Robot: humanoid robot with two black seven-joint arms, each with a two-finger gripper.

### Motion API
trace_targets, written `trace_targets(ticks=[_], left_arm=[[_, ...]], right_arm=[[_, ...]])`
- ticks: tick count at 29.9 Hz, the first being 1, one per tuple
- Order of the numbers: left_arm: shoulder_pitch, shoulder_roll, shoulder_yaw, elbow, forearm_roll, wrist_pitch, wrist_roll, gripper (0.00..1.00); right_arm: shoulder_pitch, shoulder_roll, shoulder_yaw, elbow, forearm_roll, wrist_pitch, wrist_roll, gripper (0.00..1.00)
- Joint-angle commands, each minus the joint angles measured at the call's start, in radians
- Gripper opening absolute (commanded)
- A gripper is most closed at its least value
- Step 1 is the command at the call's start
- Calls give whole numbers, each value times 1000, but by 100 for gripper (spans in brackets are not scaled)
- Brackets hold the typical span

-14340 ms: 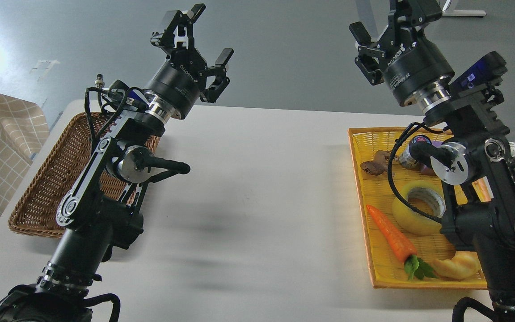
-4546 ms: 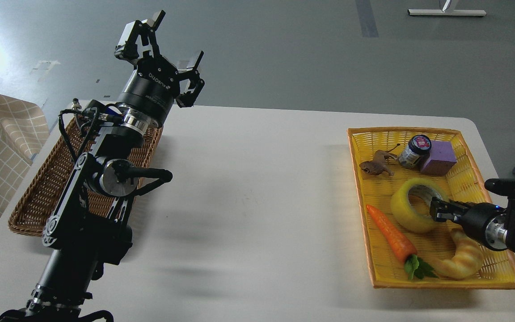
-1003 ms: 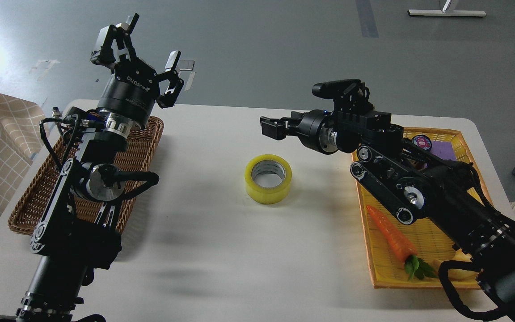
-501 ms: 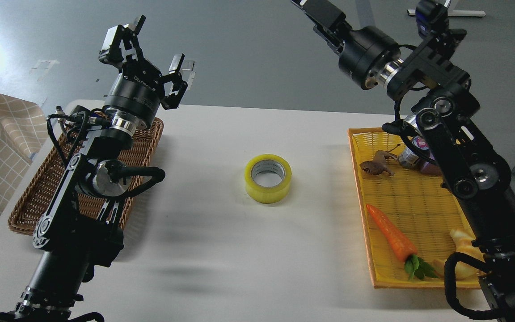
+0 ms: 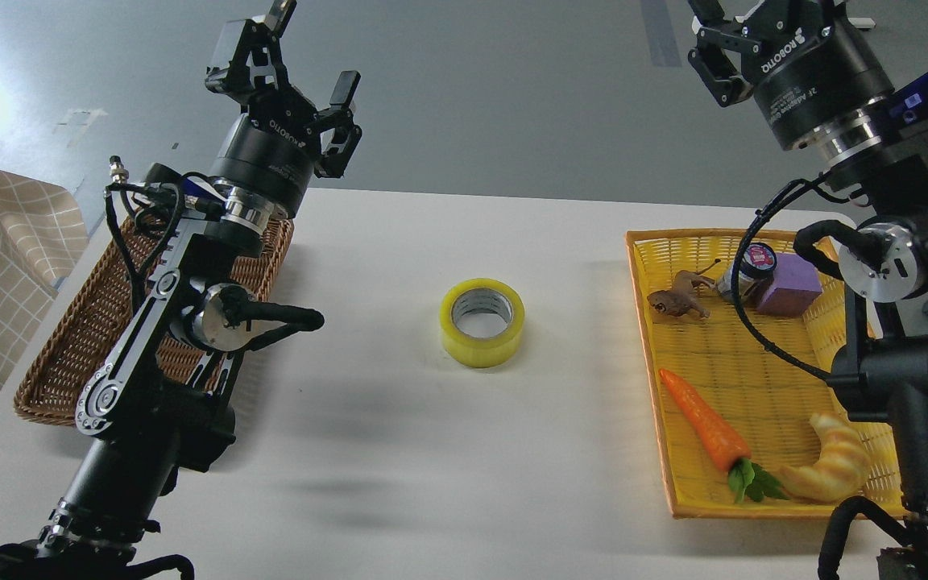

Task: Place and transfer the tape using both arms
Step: 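Withdraw the right arm up and back above the tray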

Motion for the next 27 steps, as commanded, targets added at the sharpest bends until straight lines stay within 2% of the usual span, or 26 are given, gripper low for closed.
trace_targets(ticks=[1, 5, 8, 12, 17, 20, 24, 27], left_arm=[[-18, -10, 1, -3, 3, 80, 7, 98], [-33, -19, -1, -9, 3, 101, 6, 98], [-35, 12, 2, -67, 5, 100, 7, 98], [-32, 67, 25, -86, 6, 89, -5, 98], [-17, 78, 42, -88, -1, 90, -8, 98], [-12, 73, 42, -88, -1, 97, -19, 98], [-17, 75, 53, -89, 9, 97, -17, 98], [-32, 92, 90, -89, 154, 103, -10, 98]], right_arm=[[-14, 4, 16, 18, 19, -3, 0, 100], [-20, 12, 23, 20, 19, -1, 0, 100], [-23, 12, 21, 30, 19, 3, 0, 100], [-49, 12, 21, 89, 20, 8, 3, 100], [-71, 12, 15, 90, 60, 89, 40, 100], [-75, 12, 16, 90, 65, 130, 40, 100], [-78, 12, 15, 86, 65, 135, 40, 100], [-88, 12, 16, 86, 65, 135, 40, 100]])
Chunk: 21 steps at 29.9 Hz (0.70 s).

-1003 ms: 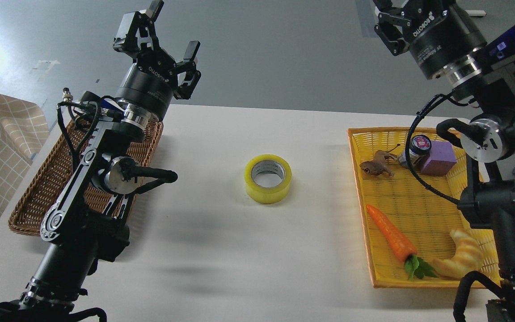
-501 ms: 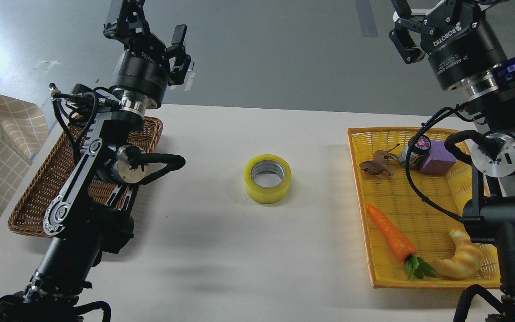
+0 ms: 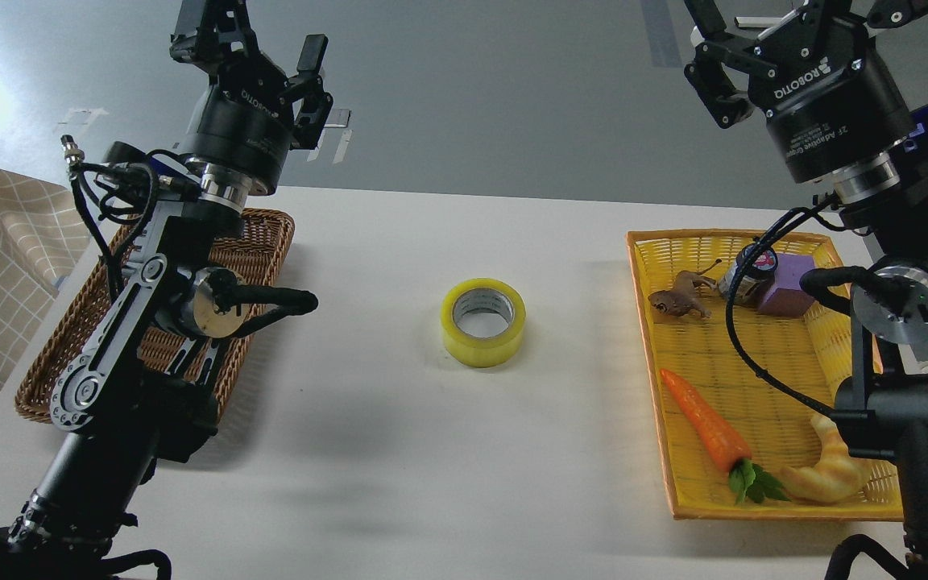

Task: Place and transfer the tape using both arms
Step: 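Reach the left gripper toward the tape roll on the table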

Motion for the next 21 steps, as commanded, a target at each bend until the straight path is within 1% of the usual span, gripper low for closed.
trace_targets(ticks=[1, 2, 3, 4, 5, 6, 8, 10, 11, 13, 14, 15, 16, 17, 18, 21], left_arm=[[-18, 14, 43, -1, 186, 12, 6, 98], [-21, 18, 55, -1, 261, 20, 8, 98], [-26, 19, 74, 1, 397, 33, 13, 98], [-29, 12, 95, 5, 541, 43, 25, 98], [-30, 14, 108, 7, 605, 43, 32, 98], [-33, 16, 129, 8, 714, 43, 52, 98], [-41, 16, 152, 8, 802, 43, 75, 98], [-74, 37, 199, 28, 903, 27, 106, 98], [-85, 48, 218, 40, 920, 24, 109, 98], [-119, 96, 325, 73, 1018, 23, 128, 98], [-119, 96, 325, 73, 1018, 23, 128, 98], [-131, 117, 376, 80, 1067, 23, 144, 98], [-139, 132, 423, 88, 1102, 20, 170, 98], [-141, 137, 443, 90, 1116, 18, 186, 98], [-144, 146, 483, 91, 1135, 10, 221, 98], [-141, 178, 540, 96, 1149, -22, 269, 98]], right_arm=[[-8, 0, 1, -1, 0, 1, 0, 100], [-8, 0, 1, -1, 0, 1, 0, 100], [-8, 0, 1, -1, 0, 1, 0, 100], [-6, 0, 1, -1, -1, 3, 0, 100], [-5, 0, 1, -1, 0, 3, 0, 100], [-3, 0, 1, -1, -1, 3, 0, 100], [0, 0, 3, -1, 0, 1, 0, 100], [2, 0, 6, 0, 0, 1, 0, 100], [2, 0, 6, 0, 0, 0, 0, 100], [3, 0, 6, 0, -1, -2, 0, 100], [3, 0, 6, 0, -1, -2, 0, 100], [3, 0, 6, 2, -1, -5, 0, 100], [5, 0, 6, 2, -1, -8, 0, 100], [5, 0, 6, 2, -1, -10, 0, 100], [5, 0, 6, 2, -1, -14, 0, 100], [8, 0, 7, 3, -1, -17, 0, 100]])
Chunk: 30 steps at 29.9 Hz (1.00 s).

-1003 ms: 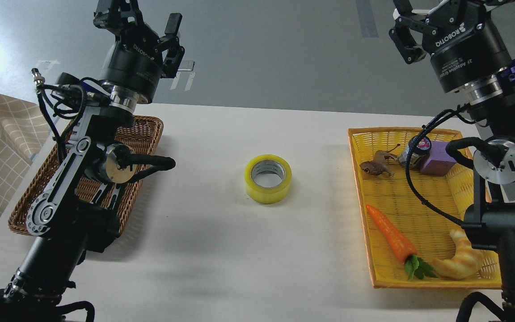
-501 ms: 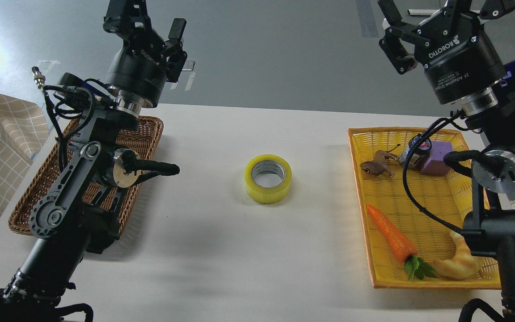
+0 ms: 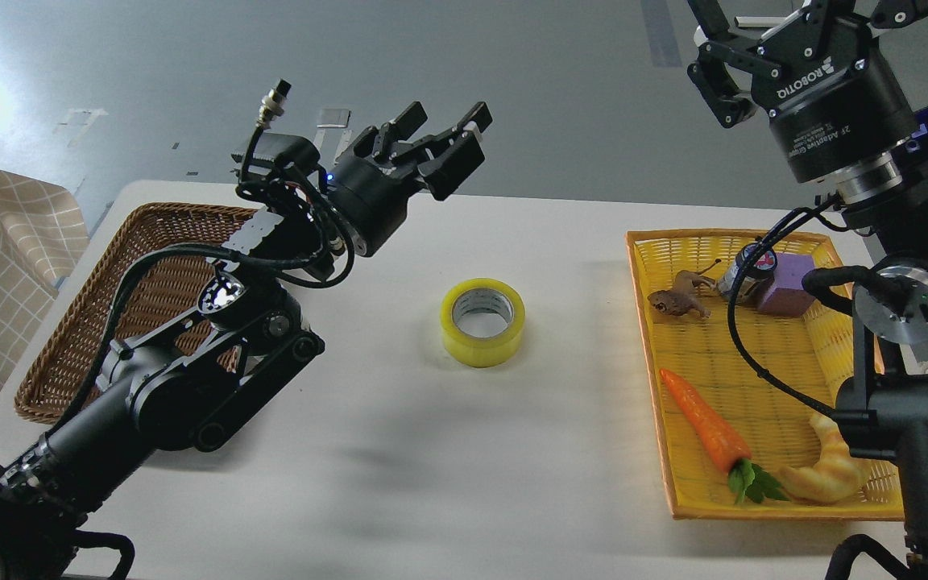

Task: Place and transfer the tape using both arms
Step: 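Reach the left gripper toward the tape roll on the table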

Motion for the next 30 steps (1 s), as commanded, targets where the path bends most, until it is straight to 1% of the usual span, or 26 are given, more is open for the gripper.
trace_targets(ticks=[1, 3, 6, 9, 10, 13, 15, 21, 23, 25, 30], left_arm=[[2, 41, 75, 6, 22, -32, 51, 98], [-6, 77, 150, 20, 37, -35, 51, 98], [-27, 95, 200, 49, 78, -35, 51, 98], [-39, 94, 230, 109, 92, -35, 51, 98], [-39, 94, 230, 109, 92, -35, 51, 98], [-67, 84, 237, 170, 92, -37, 51, 98], [-75, 61, 243, 213, 91, -37, 51, 98], [-65, 8, 267, 233, 89, -37, 52, 98], [-61, -35, 269, 233, 91, -37, 52, 98], [-61, -52, 279, 233, 89, -37, 54, 98], [-62, -58, 298, 258, 88, -37, 54, 98]], right_arm=[[4, 0, 1, 2, 0, -4, 0, 100], [15, 0, 1, 2, 0, -5, -2, 100], [16, 0, 1, 0, 0, -8, 0, 100], [16, 0, 1, 0, 0, -19, 0, 100], [16, 0, 1, 0, 0, -19, 0, 100], [15, 0, 1, -1, 0, -22, -2, 100], [15, 0, 1, -4, -2, -22, -2, 100], [18, 0, 1, -7, -2, -22, -2, 100], [18, 0, 0, -9, -3, -22, -2, 100], [16, 0, 0, -9, -3, -24, -2, 100], [15, 0, 0, -6, -3, -42, -2, 100]])
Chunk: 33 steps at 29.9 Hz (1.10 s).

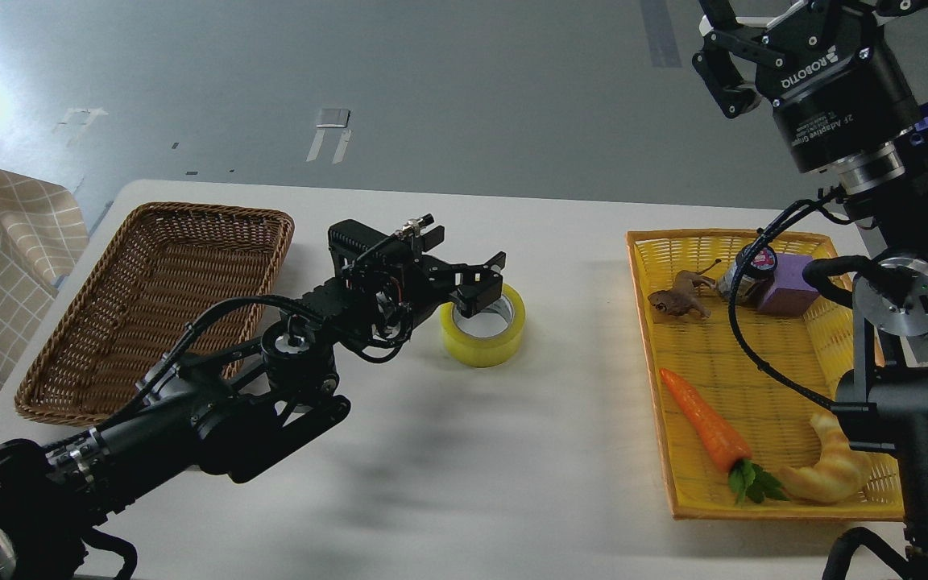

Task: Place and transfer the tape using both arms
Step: 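Reach the left gripper toward the tape roll on the table, then grasp the tape roll with the left gripper and lift it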

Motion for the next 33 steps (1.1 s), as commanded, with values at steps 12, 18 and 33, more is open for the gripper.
trace_targets(ticks=[12, 18, 33], left_arm=[[2, -26, 27, 114, -3, 3, -3, 98], [21, -41, 27, 174, -8, 6, -3, 98], [21, -86, 27, 194, -13, 6, -24, 95]], right_arm=[[-16, 0, 2, 9, 0, -17, 0, 100], [-21, 0, 2, 7, 0, -17, 0, 100], [-52, 0, 0, 6, 0, -17, 0, 100]])
